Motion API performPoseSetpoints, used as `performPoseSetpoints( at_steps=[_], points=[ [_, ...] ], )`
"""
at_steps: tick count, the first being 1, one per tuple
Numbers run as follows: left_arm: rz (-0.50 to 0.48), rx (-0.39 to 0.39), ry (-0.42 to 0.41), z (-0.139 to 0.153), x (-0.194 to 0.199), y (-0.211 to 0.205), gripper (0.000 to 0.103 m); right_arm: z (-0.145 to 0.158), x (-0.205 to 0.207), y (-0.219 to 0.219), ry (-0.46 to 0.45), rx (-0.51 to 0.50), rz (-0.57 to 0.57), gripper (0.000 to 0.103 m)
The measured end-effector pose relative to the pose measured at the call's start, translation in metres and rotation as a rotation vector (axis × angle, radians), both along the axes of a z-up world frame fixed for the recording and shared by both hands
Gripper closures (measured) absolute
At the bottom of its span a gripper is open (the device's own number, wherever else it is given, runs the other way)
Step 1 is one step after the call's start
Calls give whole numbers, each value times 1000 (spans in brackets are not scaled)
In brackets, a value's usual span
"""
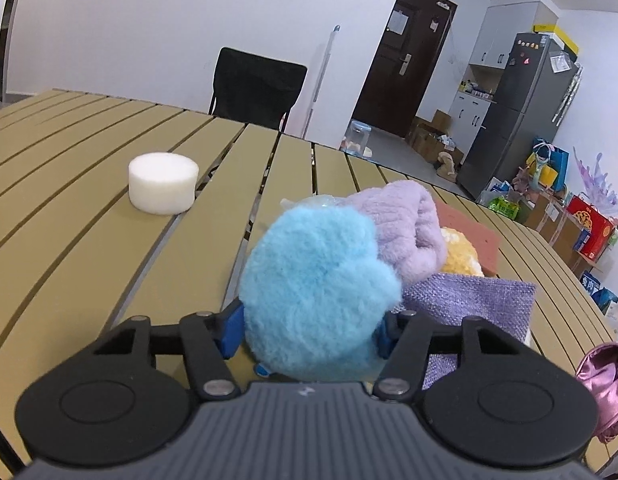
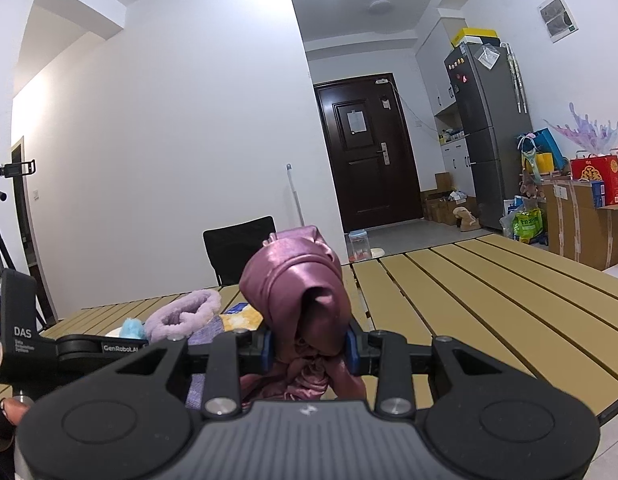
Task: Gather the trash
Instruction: 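Lift both held items off the table and carry them toward the black bin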
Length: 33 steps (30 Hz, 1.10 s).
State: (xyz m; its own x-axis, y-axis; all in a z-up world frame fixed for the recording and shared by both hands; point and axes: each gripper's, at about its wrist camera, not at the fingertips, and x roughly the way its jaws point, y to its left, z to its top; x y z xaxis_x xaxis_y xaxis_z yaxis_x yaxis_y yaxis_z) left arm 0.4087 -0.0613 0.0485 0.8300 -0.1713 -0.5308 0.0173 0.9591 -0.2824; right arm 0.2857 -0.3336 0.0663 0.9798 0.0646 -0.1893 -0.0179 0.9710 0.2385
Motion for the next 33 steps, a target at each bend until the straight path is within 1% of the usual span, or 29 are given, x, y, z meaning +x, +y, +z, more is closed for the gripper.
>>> performPoseSetpoints(
  at_steps=[8,18,23,33],
  points=[
    [9,59,-52,10,-20,-4,43,0,-1,-1,-6,-6,16,71],
    [25,107,-110,24,-51,4,43,-1,-13,2,-22,-16,47,71],
    [27,97,-147,32,-73,11,43,0,-23,6,-29,-20,67,71],
    [28,123,-238,44,-126,19,43,2,-52,21,-55,-48,100,71]
  ],
)
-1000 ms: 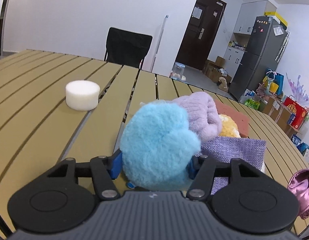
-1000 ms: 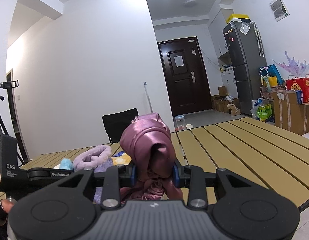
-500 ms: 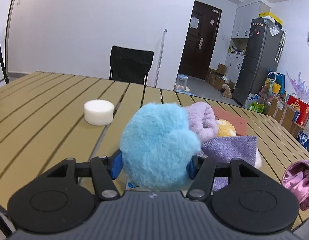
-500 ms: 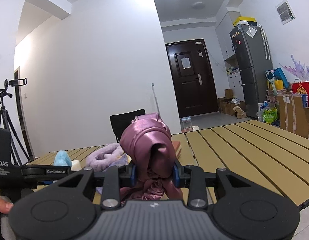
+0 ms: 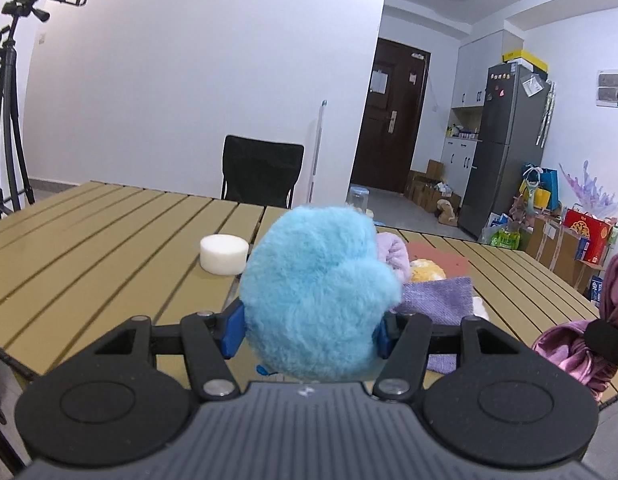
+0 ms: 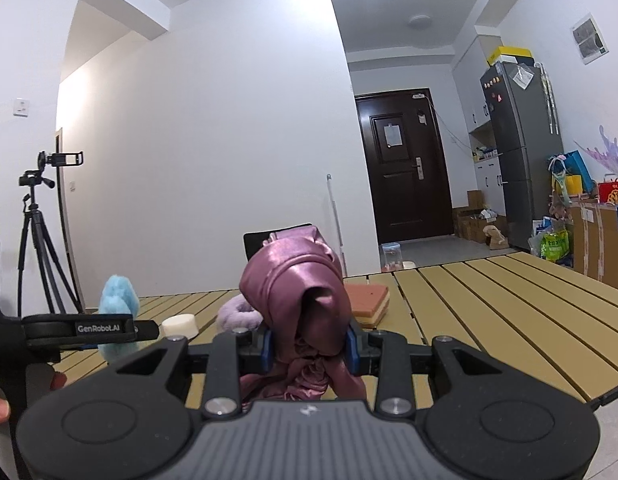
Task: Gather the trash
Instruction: 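Lift both held items off the table and carry them toward the black bin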
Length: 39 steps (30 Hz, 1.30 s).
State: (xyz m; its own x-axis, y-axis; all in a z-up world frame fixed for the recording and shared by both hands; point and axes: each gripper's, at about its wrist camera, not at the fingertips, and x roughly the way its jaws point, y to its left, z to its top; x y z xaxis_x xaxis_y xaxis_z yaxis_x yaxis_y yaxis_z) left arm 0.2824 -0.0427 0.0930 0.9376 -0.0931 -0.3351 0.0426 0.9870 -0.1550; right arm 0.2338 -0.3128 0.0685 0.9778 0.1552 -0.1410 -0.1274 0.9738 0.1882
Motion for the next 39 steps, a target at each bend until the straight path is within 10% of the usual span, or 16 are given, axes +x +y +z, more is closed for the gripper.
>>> performPoseSetpoints(
  at_steps=[39],
  points=[
    [-87,154,114,-66,-168,18,43,-81,-131,49,260,-48,127,71]
  ],
)
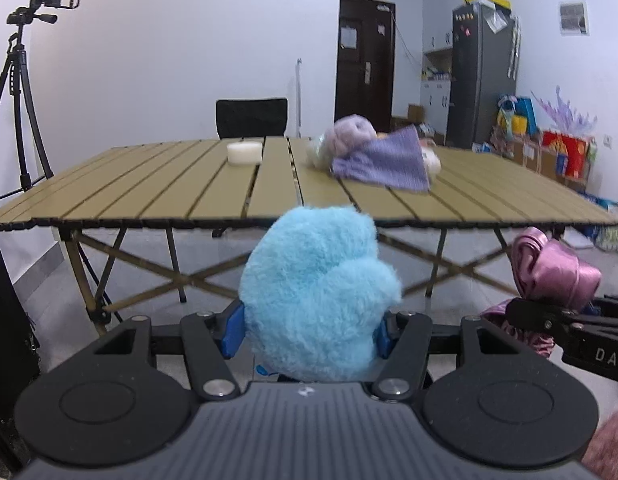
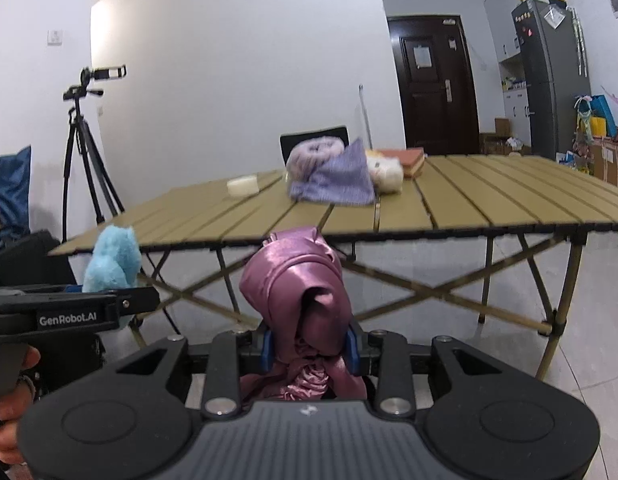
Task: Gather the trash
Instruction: 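Lift both held items off the table and carry them toward the black bin, then lower the left tool over the bin and open it to drop the blue plush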
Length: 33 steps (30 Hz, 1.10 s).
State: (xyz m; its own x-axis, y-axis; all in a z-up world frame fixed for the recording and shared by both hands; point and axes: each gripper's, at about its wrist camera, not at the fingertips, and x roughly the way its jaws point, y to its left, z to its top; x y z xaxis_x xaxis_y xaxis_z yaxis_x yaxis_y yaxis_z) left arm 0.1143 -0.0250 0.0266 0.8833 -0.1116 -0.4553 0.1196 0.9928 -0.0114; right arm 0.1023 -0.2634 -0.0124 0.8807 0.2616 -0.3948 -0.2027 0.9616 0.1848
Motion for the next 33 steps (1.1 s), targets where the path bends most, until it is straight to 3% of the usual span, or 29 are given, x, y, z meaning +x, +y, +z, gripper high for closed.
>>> performPoseSetpoints(
  at_steps=[15,33],
  points=[
    [-38,41,205,-43,-12,6,43,-38,-15,11,189,-62,-9,71],
    [53,52,431,-73,27,8,43,-71,5,-18,342,-60,-116,71]
  ],
)
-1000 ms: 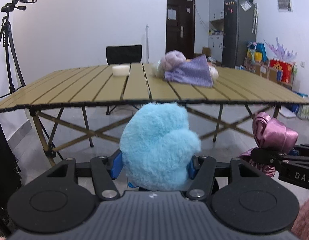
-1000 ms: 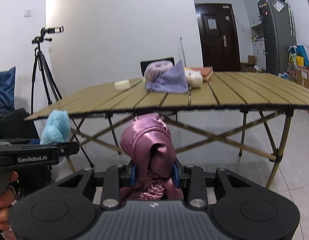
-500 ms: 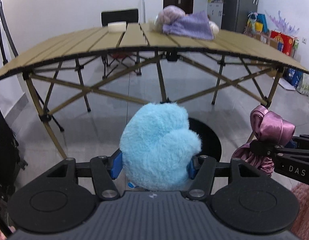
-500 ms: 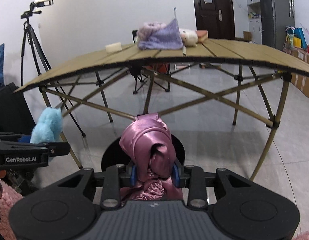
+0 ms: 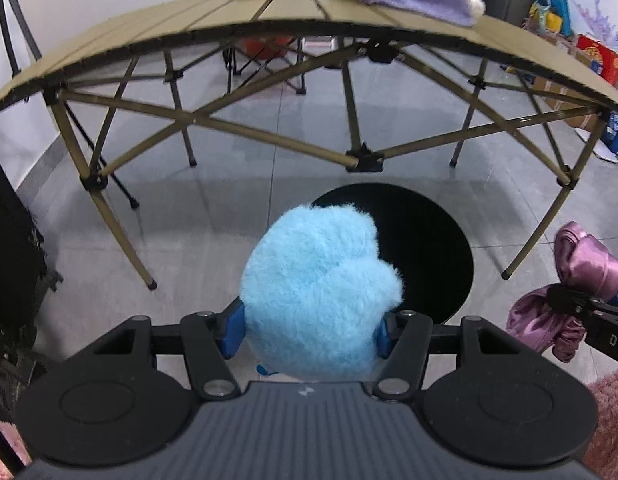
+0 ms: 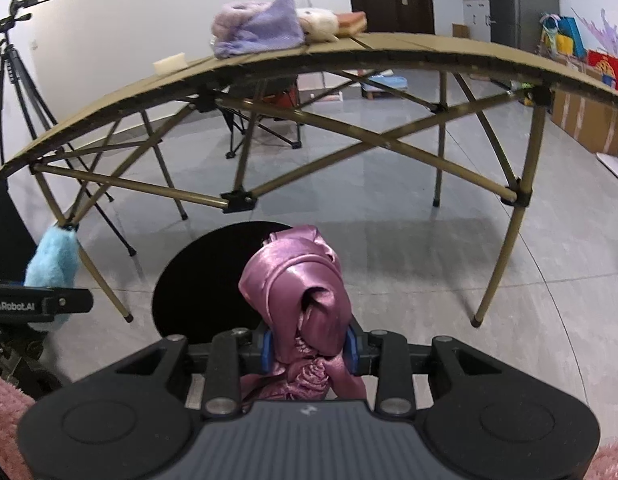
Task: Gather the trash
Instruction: 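Lower the left tool over the bin and open it to drop the blue plush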
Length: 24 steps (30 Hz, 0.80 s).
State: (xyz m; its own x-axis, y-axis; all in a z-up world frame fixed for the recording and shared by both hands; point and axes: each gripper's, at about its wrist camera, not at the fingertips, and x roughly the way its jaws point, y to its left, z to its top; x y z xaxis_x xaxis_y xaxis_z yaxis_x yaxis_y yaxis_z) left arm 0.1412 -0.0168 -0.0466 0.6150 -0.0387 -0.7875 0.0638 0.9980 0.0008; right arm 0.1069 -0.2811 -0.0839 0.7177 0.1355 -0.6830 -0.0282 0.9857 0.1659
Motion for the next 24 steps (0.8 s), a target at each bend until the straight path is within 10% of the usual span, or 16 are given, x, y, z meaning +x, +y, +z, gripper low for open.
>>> performPoseSetpoints(
  at_steps=[24],
  points=[
    [36,-22,142,-20,66,-47,43,-28,42,-47,69,31,-150,71]
  ],
)
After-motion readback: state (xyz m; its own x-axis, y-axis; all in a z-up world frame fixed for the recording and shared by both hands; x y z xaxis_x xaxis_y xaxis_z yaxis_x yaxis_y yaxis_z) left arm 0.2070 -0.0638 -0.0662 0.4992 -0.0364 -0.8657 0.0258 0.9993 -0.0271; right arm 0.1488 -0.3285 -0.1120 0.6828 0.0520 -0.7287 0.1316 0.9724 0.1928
